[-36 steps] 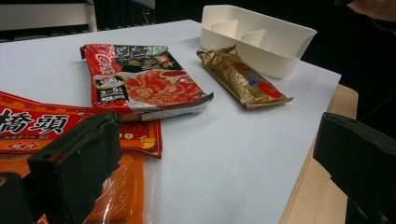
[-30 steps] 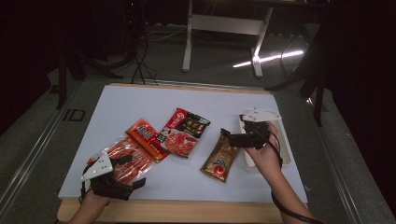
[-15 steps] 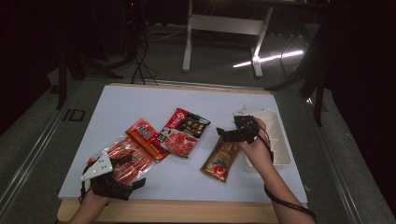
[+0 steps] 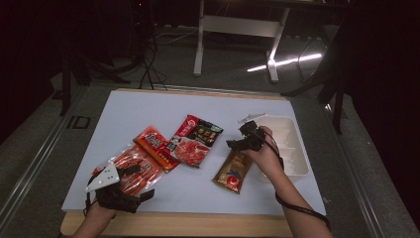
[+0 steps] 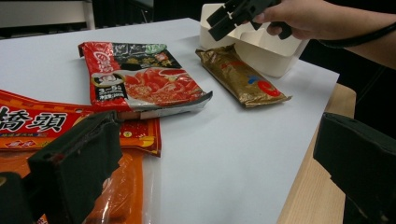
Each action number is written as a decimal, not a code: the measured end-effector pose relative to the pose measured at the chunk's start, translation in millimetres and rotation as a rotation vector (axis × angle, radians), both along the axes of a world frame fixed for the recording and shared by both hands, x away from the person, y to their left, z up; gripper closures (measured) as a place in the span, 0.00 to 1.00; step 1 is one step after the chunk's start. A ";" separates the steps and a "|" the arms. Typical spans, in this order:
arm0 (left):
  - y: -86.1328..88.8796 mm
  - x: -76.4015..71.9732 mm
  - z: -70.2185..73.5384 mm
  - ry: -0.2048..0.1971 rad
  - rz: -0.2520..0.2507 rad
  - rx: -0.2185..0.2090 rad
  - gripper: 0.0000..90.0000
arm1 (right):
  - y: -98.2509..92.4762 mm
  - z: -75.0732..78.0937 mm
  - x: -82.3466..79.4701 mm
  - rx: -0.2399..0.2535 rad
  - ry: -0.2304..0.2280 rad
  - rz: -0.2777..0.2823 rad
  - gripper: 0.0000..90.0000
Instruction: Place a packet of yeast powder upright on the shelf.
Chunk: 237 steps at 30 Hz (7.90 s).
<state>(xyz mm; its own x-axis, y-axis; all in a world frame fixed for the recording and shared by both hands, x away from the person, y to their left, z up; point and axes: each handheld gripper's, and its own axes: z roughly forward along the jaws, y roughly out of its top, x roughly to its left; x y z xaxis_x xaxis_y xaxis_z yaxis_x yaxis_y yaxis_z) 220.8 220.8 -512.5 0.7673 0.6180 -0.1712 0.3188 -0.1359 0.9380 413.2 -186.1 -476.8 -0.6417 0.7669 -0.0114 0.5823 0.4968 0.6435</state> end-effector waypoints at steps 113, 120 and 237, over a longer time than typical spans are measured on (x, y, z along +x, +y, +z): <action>-0.8 2.4 -2.7 0.022 0.006 0.015 0.01 | -15.0 191.0 11.3 0.100 -0.330 0.026 1.00; -1.1 1.8 -2.7 0.022 0.010 0.014 0.01 | -36.7 189.0 29.8 0.058 -0.355 -0.022 1.00; -5.4 0.6 -3.8 0.048 -0.008 0.026 0.01 | -82.2 45.7 -84.9 0.313 -0.196 -0.058 0.15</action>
<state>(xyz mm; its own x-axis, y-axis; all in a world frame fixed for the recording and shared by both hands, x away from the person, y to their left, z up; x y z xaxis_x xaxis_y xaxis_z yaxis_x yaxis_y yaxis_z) 221.4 215.4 -516.3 0.7633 0.6169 -0.1916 0.3619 -0.1626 0.9179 328.3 -268.3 -431.1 -0.6062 0.7875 0.1109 0.4540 0.2282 0.8613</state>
